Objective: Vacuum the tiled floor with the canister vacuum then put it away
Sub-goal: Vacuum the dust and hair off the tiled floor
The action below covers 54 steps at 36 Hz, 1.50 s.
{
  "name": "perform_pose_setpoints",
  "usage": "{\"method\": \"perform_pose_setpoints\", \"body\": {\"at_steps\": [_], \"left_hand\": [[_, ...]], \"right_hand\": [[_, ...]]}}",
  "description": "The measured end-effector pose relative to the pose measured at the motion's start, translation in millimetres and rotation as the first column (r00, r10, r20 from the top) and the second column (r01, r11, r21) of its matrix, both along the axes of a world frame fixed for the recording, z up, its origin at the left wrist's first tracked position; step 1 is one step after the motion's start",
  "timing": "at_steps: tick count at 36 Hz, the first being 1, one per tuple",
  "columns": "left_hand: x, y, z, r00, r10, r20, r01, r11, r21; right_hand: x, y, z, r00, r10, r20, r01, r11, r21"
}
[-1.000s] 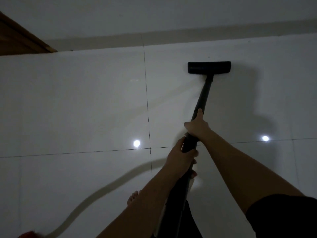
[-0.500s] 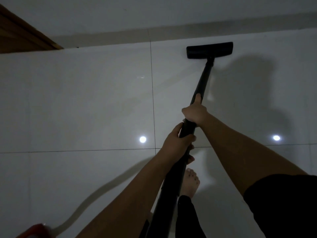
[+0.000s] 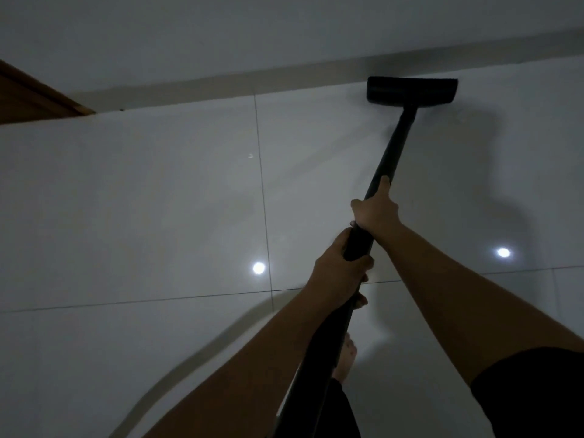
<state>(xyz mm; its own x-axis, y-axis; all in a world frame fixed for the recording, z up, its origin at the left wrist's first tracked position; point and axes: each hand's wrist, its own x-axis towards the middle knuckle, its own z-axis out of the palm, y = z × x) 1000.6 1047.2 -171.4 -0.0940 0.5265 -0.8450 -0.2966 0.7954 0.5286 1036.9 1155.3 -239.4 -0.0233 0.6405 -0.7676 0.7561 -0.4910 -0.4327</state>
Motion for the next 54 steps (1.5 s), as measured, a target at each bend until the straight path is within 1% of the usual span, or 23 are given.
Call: {"method": "perform_pose_setpoints", "body": {"at_steps": [7, 9, 13, 18, 24, 29, 33, 37, 45, 49, 54], "left_hand": [[29, 42, -5, 0.997, -0.07, 0.025, 0.069, 0.997, 0.038], [38, 51, -7, 0.996, -0.077, 0.035, 0.075, 0.996, 0.047], [53, 67, -13, 0.994, -0.103, 0.034, 0.101, 0.994, 0.048], [69, 79, -24, 0.995, -0.098, 0.015, 0.097, 0.994, 0.052], [73, 92, -33, 0.996, -0.082, 0.022, 0.081, 0.995, 0.054], [78, 100, -36, 0.997, -0.058, 0.041, 0.057, 0.998, 0.04], [86, 94, -32, 0.997, -0.076, 0.031, 0.075, 0.996, 0.041], [95, 81, -27, 0.998, -0.053, 0.041, 0.052, 0.998, 0.041], [106, 54, -16, 0.995, -0.066, 0.077, 0.064, 0.998, 0.025], [106, 35, -7, 0.994, -0.081, 0.076, 0.08, 0.996, 0.026], [101, 6, 4, 0.991, -0.091, 0.098, 0.088, 0.996, 0.026]], "right_hand": [[38, 44, 2, 0.998, 0.018, 0.065, -0.02, 0.999, 0.033], [48, 53, 1, 0.998, 0.017, 0.067, -0.019, 0.999, 0.036], [65, 67, -4, 0.999, -0.037, 0.037, 0.036, 0.999, 0.022], [79, 77, -7, 0.998, -0.061, 0.0, 0.061, 0.998, 0.02], [82, 89, -10, 1.0, -0.023, 0.003, 0.023, 0.999, 0.033], [86, 97, -15, 0.999, -0.035, 0.021, 0.034, 0.999, 0.021], [92, 90, -9, 0.998, -0.054, 0.039, 0.053, 0.998, 0.042], [98, 78, -1, 0.996, -0.079, 0.03, 0.078, 0.996, 0.05], [108, 48, 5, 0.992, -0.038, 0.119, 0.036, 0.999, 0.027], [110, 28, 12, 0.99, -0.047, 0.13, 0.043, 0.998, 0.035], [109, -3, 22, 0.985, 0.004, 0.175, -0.006, 1.0, 0.014]]}}
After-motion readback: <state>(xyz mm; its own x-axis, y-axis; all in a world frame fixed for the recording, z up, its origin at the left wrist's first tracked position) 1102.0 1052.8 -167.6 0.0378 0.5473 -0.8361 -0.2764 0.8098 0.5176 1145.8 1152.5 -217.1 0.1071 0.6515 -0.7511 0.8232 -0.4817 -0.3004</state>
